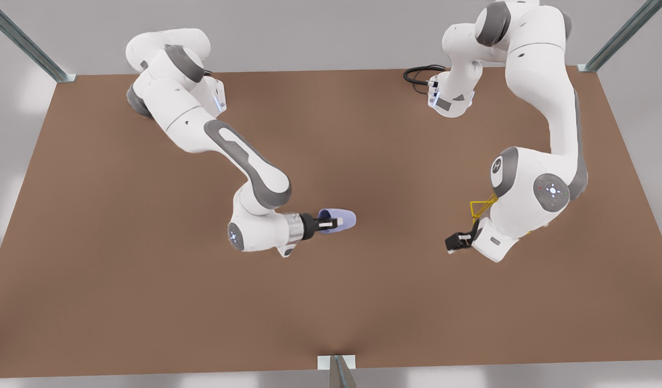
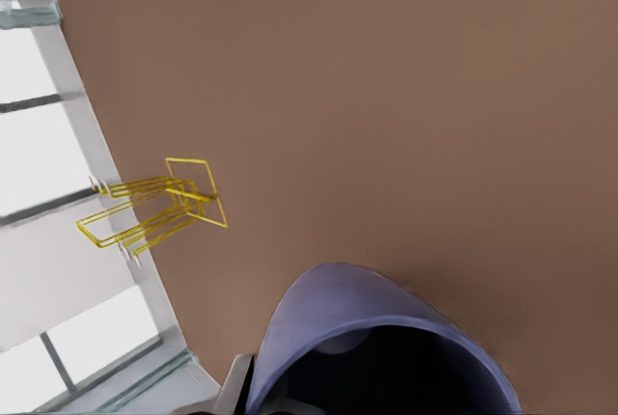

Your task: Place the cup on the cup holder

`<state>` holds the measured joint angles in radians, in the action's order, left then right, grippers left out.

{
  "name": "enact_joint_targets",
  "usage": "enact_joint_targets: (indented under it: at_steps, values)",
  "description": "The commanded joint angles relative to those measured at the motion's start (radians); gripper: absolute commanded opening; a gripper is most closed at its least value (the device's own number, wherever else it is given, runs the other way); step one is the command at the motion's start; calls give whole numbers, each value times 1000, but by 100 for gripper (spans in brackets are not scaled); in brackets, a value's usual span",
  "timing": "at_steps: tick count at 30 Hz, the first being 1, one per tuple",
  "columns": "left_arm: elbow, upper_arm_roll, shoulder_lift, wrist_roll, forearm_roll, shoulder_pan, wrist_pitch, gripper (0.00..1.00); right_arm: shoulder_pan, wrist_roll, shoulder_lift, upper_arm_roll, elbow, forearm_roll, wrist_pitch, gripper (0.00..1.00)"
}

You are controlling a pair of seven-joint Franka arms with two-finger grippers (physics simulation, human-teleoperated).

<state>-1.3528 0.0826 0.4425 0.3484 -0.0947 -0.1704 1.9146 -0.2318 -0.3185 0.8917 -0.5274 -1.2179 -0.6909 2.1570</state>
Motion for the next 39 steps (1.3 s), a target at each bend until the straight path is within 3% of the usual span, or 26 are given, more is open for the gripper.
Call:
enact_joint_targets:
  at_steps: [1, 4, 9, 13, 18, 20, 21, 22, 28, 31, 34, 37, 39]
  values:
    - [14, 60, -21, 958, 15, -3, -80, 100, -61, -455, 50, -2, 57, -145, 175, 21]
    - [34, 123, -42, 1708, 36, -17, -95, 100, -158, -453, 116, -2, 87, -228, 291, 21]
    - [54, 121, 18, 1971, 128, -107, -75, 100, -259, -436, 280, 10, 218, -217, 383, 21]
    - [55, 123, 44, 2088, 124, -136, -51, 100, -274, -436, 251, 188, 219, -159, 383, 21]
    - [57, 120, 59, 2269, 168, -199, -32, 100, -256, -403, 256, 187, 190, -139, 374, 21]
    - [51, 115, 61, 2338, 193, -199, -32, 100, -245, -358, 254, 185, 173, -137, 287, 21]
    - [50, 117, 65, 2371, 208, -207, -32, 100, -241, -344, 251, 188, 173, -136, 254, 34]
    - [50, 115, 68, 2379, 210, -210, -32, 100, -241, -346, 250, 188, 172, -124, 253, 100]
    - [51, 108, 120, 2516, 266, -215, -14, 100, -129, -203, 176, 187, 80, 37, 196, 100]
    - [50, 111, 150, 2532, 259, -216, 35, 100, -23, -212, 92, 191, 86, 183, 46, 100]
    - [52, 112, 183, 2531, 259, -216, 63, 100, 112, -157, -52, 190, 86, 471, -196, 100]
    - [54, 117, 203, 2493, 265, -248, 100, 100, 265, 9, -243, 199, 81, 634, -442, 100]
    - [57, 117, 225, 2474, 265, -271, 121, 100, 246, 558, -422, 322, 69, 678, -589, 100]
